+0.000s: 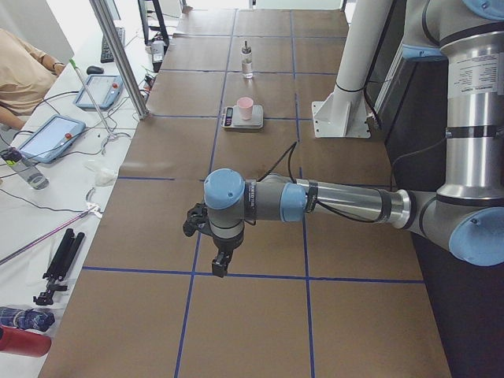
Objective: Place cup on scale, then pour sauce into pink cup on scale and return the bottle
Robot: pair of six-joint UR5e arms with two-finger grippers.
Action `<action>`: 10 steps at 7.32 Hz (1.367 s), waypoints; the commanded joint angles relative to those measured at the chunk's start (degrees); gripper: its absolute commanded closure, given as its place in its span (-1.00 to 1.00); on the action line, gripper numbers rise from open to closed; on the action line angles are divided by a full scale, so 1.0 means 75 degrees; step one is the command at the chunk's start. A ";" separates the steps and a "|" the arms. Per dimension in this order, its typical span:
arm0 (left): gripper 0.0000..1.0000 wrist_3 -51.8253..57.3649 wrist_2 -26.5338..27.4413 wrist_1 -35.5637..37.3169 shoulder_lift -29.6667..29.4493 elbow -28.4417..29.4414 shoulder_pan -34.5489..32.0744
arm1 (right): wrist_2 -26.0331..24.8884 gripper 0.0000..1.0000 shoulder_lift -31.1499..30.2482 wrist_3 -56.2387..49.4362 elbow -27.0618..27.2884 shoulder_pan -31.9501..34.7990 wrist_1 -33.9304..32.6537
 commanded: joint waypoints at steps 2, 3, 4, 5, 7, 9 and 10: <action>-1.00 0.0000 -0.0004 -0.0003 -0.0021 -0.0007 0.0010 | 0.0095 -1.00 0.0011 -0.0001 -0.0019 -0.0059 0.0028; -1.00 0.0000 -0.0004 -0.0003 -0.0021 0.0005 0.0010 | 0.0095 -1.00 0.0011 -0.0001 -0.0031 -0.0060 0.0028; -1.00 0.0000 0.0007 -0.0003 -0.0021 0.0005 0.0010 | 0.0095 -1.00 0.0011 -0.0001 -0.0043 -0.0060 0.0028; -1.00 -0.0023 0.0008 0.0009 -0.0033 -0.0007 0.0010 | 0.0095 -1.00 0.0011 -0.0001 -0.0043 -0.0060 0.0028; -1.00 -0.0047 0.0019 0.0032 -0.0068 -0.0007 0.0010 | 0.0072 -1.00 0.0011 -0.0001 -0.0043 -0.0060 0.0028; -1.00 -0.0059 0.0019 0.0021 -0.0033 0.0039 0.0010 | 0.0084 -1.00 0.0011 -0.0001 -0.0043 -0.0095 0.0039; -1.00 -0.0047 0.0019 0.0009 -0.0021 0.0052 0.0010 | 0.0084 -1.00 0.0011 -0.0013 -0.0043 -0.0118 0.0039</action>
